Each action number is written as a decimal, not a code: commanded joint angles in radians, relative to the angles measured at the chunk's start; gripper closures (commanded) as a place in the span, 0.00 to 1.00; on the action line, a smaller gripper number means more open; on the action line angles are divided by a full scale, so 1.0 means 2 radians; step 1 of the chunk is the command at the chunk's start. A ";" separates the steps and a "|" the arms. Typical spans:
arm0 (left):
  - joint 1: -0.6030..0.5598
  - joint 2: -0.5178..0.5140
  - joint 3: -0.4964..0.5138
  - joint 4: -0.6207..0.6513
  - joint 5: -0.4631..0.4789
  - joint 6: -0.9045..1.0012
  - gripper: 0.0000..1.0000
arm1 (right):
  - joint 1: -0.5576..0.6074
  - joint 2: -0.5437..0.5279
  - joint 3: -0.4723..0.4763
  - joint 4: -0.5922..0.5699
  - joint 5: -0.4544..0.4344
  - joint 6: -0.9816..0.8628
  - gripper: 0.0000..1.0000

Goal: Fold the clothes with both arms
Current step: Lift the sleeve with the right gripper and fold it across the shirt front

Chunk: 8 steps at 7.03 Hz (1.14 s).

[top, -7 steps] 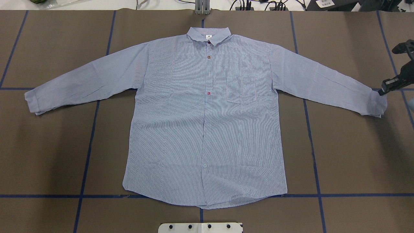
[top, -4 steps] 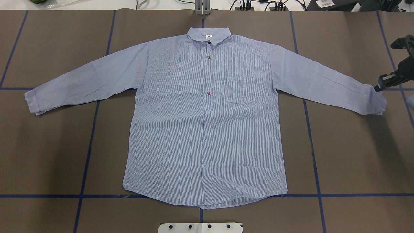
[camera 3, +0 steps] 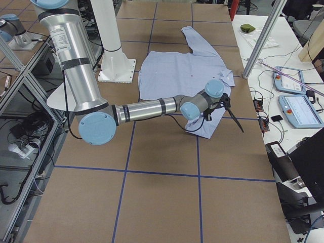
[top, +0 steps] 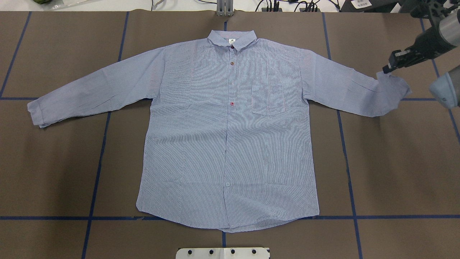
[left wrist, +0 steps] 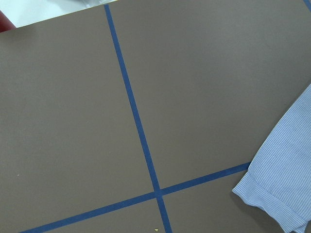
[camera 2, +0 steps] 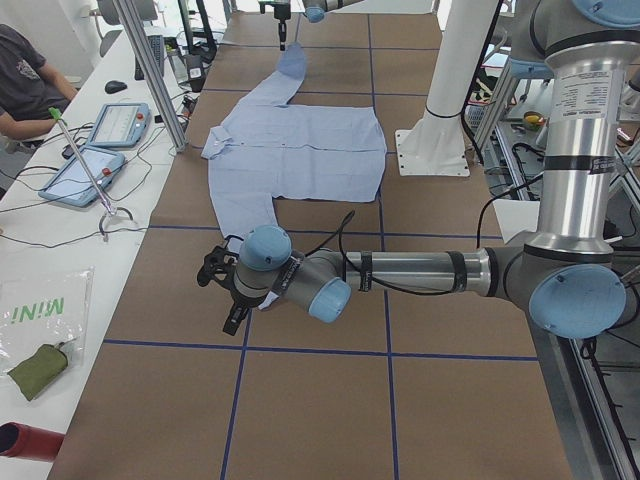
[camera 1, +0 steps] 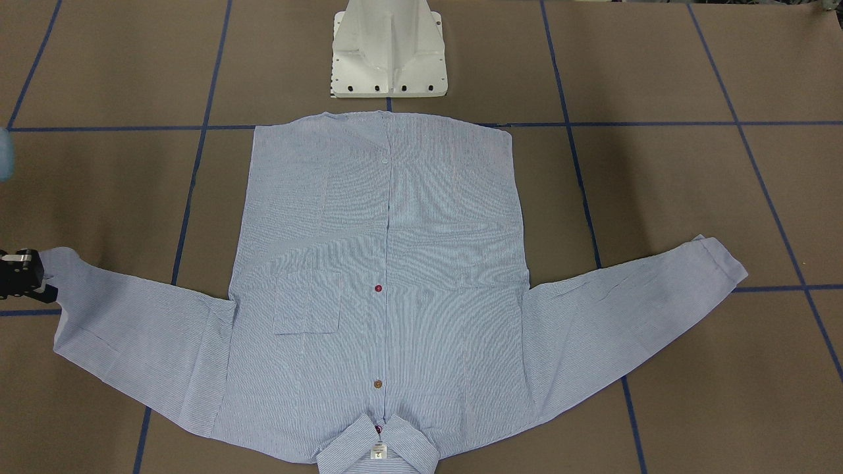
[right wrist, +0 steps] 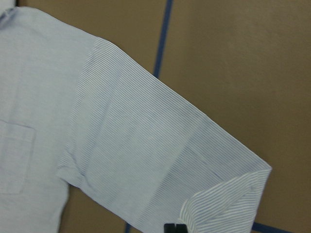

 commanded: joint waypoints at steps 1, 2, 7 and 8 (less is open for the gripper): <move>-0.001 0.002 -0.005 0.000 0.000 0.000 0.00 | -0.045 0.089 0.003 0.000 0.000 0.114 1.00; -0.001 0.003 -0.004 0.000 0.001 0.000 0.00 | -0.071 0.133 -0.002 -0.005 -0.027 0.162 1.00; -0.003 0.007 -0.004 0.000 0.001 0.001 0.00 | -0.150 0.334 -0.110 -0.036 -0.122 0.181 1.00; -0.003 0.007 -0.004 0.001 0.002 0.001 0.00 | -0.167 0.352 -0.131 -0.036 -0.129 0.181 1.00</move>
